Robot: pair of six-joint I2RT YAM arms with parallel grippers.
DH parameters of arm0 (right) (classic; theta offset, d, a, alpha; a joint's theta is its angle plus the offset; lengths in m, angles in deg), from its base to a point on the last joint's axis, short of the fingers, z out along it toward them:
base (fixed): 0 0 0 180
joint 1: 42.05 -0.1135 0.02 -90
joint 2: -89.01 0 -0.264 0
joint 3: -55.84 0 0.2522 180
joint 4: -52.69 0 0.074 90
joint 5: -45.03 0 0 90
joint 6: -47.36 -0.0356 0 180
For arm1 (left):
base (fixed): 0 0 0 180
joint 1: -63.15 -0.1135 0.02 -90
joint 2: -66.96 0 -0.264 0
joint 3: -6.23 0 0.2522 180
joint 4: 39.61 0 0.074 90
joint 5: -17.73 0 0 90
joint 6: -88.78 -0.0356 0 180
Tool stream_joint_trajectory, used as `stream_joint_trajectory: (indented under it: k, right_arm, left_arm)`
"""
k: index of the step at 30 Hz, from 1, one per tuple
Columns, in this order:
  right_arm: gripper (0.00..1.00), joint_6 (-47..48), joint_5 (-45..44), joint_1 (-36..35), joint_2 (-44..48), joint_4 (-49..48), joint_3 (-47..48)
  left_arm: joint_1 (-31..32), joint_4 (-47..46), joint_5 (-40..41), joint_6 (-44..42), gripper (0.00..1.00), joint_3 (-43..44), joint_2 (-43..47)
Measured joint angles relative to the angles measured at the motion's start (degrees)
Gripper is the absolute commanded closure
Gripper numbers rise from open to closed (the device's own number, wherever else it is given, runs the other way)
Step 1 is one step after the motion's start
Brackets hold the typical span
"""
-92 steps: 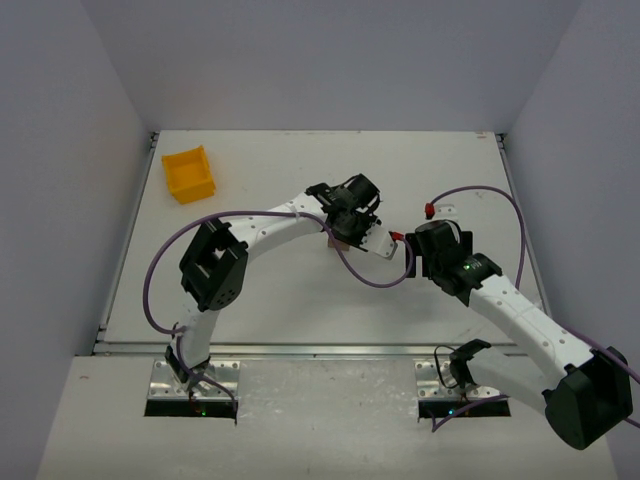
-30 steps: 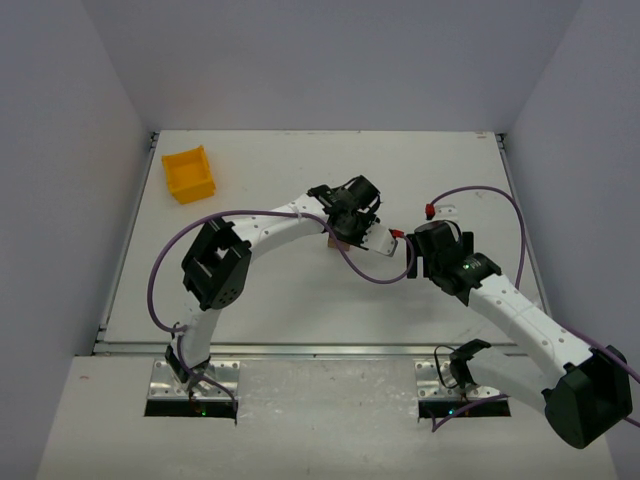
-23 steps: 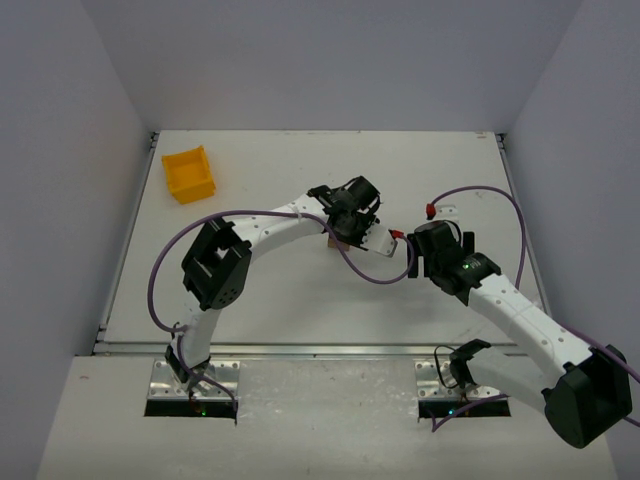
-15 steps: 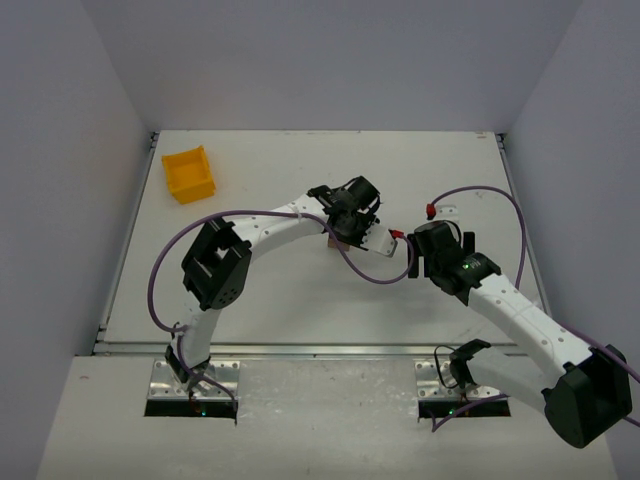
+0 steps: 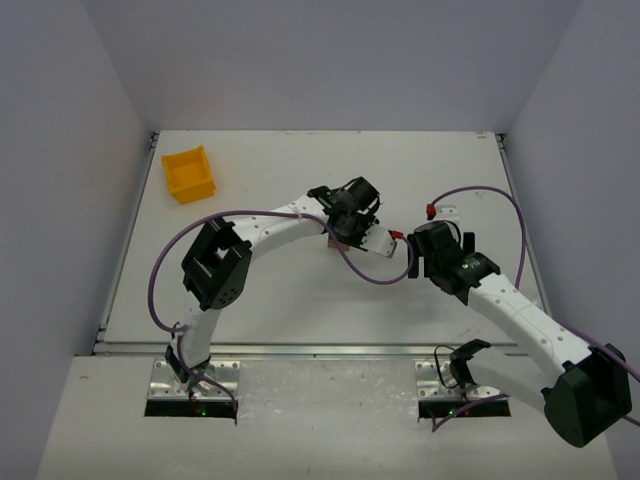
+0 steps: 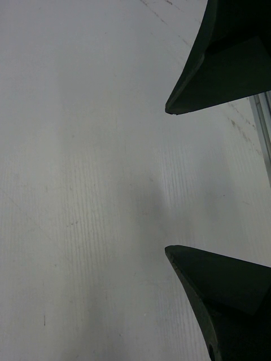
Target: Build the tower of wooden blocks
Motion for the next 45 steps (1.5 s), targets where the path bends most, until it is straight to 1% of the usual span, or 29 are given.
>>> stream_joint_trajectory:
  k: [3, 5, 11, 17, 18, 20, 21, 22, 24, 29, 33, 36, 39, 41, 42, 45]
  right_arm:
    - [0.01, 0.0, 0.0, 0.0, -0.3, 0.0, 0.0]
    - [0.01, 0.0, 0.0, 0.0, -0.3, 0.0, 0.0]
    - [0.01, -0.2, 0.0, 0.0, -0.3, 0.0, 0.0]
    - [0.01, -0.2, 0.0, 0.0, -0.3, 0.0, 0.0]
    - [0.01, -0.2, 0.0, 0.0, -0.3, 0.0, 0.0]
    - [0.01, -0.2, 0.0, 0.0, -0.4, 0.1, 0.0]
    - [0.01, -0.2, 0.0, 0.0, -0.4, 0.1, 0.0]
    - [0.01, -0.2, 0.0, 0.0, -0.4, 0.1, 0.0]
    - [0.01, -0.2, 0.0, 0.0, -0.4, 0.1, 0.0]
    - [0.01, -0.2, 0.1, 0.0, -0.5, 0.1, 0.0]
    - [0.01, 0.2, 1.1, 0.0, -0.3, 0.0, 0.0]
    - [0.01, 1.2, 3.7, 0.0, 1.0, -0.5, -0.2]
    - [0.01, 2.9, 7.8, 0.0, 2.7, -1.6, -0.6]
    - [0.01, 4.3, 11.2, 0.0, 3.3, -2.9, -0.7]
    - [0.01, 5.0, 13.1, 0.0, 3.4, -3.7, -0.7]
    - [0.01, 7.1, 18.8, -0.1, 2.7, -6.6, -0.7]
  left_arm:
    - [0.0, 0.0, 0.0, 0.0, 0.75, 0.0, 0.0]
    - [0.0, 0.0, 0.1, 0.0, 0.71, 0.0, 0.0]
    - [0.0, -0.3, 0.2, 0.0, 0.52, -0.1, 0.0]
    - [0.0, -0.4, 0.2, 0.3, 0.48, -0.1, 0.0]
    - [0.0, -0.5, 0.2, 0.4, 0.46, -0.1, 0.0]
    - [0.0, -0.7, 0.2, 0.5, 0.36, -0.1, 0.0]
    - [0.0, -0.8, 0.2, 0.7, 0.28, -0.1, 0.0]
    - [0.0, -0.8, 0.2, 0.9, 0.03, -0.1, 0.0]
    - [0.0, -0.6, 0.1, 1.0, 0.00, 0.0, 0.0]
    - [0.0, 1.5, -0.9, 2.0, 0.00, 1.6, 0.0]
    - [-0.7, 4.5, -3.6, 3.3, 0.00, 4.0, 0.8]
    - [-2.6, 5.7, -6.6, 5.4, 0.00, 4.3, 4.0]
    - [-6.2, 5.5, -10.6, 8.4, 0.00, 4.3, 9.3]
    - [-9.3, 2.8, -12.4, 12.2, 0.00, 3.9, 13.6]
    - [-10.9, -0.1, -12.6, 14.4, 0.00, 3.1, 16.1]
    - [-14.3, -12.6, -10.3, 23.8, 0.00, -2.8, 24.5]
